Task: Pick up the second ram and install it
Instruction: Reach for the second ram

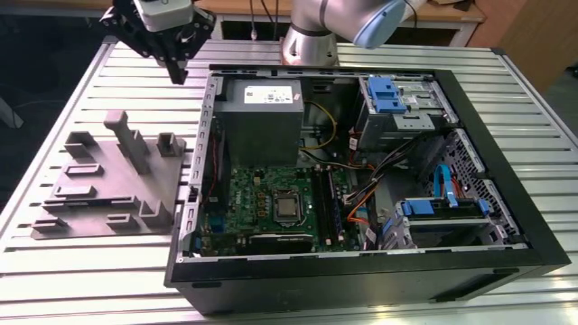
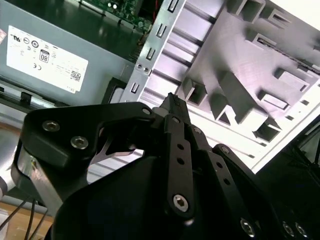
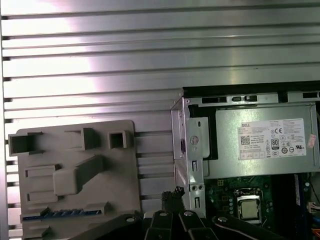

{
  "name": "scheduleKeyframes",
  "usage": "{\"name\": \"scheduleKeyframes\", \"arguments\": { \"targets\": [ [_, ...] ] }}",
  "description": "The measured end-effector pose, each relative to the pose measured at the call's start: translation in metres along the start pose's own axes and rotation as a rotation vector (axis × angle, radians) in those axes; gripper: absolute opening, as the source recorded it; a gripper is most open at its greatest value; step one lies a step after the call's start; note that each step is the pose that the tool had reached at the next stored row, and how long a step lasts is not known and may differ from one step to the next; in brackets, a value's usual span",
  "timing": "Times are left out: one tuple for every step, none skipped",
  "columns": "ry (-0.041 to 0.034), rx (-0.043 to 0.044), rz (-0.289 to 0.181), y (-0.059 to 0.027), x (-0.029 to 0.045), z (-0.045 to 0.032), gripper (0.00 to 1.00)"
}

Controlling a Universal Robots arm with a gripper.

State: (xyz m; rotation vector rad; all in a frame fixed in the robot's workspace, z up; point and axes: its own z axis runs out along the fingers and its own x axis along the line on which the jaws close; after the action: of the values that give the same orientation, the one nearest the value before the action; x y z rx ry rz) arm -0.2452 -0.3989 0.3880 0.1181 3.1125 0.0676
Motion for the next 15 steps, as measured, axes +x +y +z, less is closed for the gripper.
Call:
{"name": "scheduleKeyframes", "arguments": {
  "targets": [
    [0.0000,0.0000,0.000,-0.0001,0.0016,0.0004,0.10],
    [0.0000,0.0000,0.000,-0.0003,0.0034,0.0008,0.10],
    [0.0000,0.0000,0.000,-0.0005,0.0050,0.0014,0.10],
    [0.0000,0.0000,0.000,-0.0007,0.0065,0.0020,0.10],
    [0.0000,0.0000,0.000,-0.0009,0.0082,0.0026,0.10],
    [0.0000,0.0000,0.000,-0.0011,0.0099,0.0034,0.10],
    [0.0000,0.0000,0.000,-0.0013,0.0117,0.0043,0.10],
    [0.0000,0.0000,0.000,-0.0016,0.0134,0.0051,0.10],
    [0.0001,0.0000,0.000,-0.0018,0.0152,0.0059,0.10],
    [0.0000,0.0000,0.000,-0.0021,0.0170,0.0066,0.10],
    [0.0001,0.0000,0.000,-0.0023,0.0190,0.0074,0.10],
    [0.0001,0.0000,0.000,-0.0026,0.0210,0.0082,0.10],
    [0.0000,0.0000,0.000,-0.0028,0.0230,0.0090,0.10],
    [0.0000,0.0000,0.000,-0.0031,0.0248,0.0100,0.10],
    [-0.0001,-0.0001,0.000,-0.0032,0.0264,0.0110,0.10]
  ]
}}
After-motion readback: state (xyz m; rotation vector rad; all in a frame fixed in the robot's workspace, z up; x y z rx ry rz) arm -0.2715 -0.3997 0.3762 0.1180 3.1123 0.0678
